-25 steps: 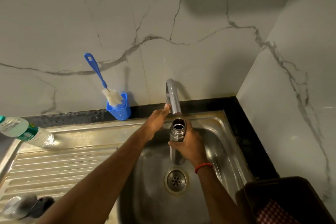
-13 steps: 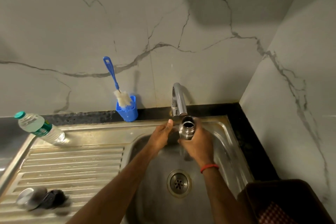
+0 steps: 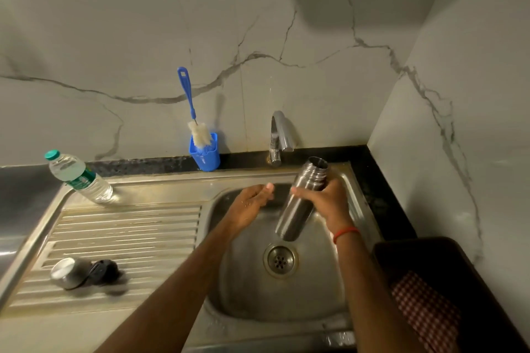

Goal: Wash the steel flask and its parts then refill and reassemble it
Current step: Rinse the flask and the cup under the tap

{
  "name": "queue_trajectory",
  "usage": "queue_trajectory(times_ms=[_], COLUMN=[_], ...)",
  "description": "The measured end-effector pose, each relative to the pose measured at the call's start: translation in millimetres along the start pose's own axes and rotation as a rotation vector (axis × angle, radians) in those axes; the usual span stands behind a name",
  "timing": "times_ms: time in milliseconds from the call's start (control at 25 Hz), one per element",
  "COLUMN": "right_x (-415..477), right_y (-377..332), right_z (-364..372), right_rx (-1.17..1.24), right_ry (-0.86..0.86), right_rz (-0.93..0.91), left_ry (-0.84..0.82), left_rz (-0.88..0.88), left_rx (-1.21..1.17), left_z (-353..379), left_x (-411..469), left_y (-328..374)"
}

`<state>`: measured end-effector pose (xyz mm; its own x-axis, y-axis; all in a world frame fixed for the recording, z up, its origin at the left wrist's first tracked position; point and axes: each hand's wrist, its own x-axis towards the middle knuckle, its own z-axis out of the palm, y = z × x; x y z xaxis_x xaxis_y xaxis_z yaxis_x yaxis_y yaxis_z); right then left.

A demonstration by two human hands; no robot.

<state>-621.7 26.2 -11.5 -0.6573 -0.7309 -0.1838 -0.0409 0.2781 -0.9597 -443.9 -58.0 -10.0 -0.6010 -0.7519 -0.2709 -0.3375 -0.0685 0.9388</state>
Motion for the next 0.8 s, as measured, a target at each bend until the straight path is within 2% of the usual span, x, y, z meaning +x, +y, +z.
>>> queue_trajectory(times_ms=[80, 160, 320, 480, 800], right_x=[-3.0, -13.8, -38.6, -40.5, -47.2], right_y=[8.2, 12.0, 20.8, 33.1, 25.2], right_z=[-10.9, -6.1, 25.7, 37.5, 46.6], right_rx=[0.238, 0.300, 0.268, 0.192, 0.237], right_ry=[0.018, -0.009, -0.125, -0.191, -0.252], right_rz=[0.092, 0.119, 0.179, 0.334, 0.413], left_ry=[-0.044, -0.106, -0.165, -0.125, -0.032], left_rz=[0.015, -0.008, -0.078, -0.115, -0.137], left_rx=[0.030, 0.025, 0.018, 0.025, -0.091], left_z=[2.1, 6.2, 13.1, 13.9, 10.0], left_x=[-11.6, -20.2, -36.5, -43.8, -47.9], left_y=[-5.9, -11.2, -18.1, -27.3, -21.7])
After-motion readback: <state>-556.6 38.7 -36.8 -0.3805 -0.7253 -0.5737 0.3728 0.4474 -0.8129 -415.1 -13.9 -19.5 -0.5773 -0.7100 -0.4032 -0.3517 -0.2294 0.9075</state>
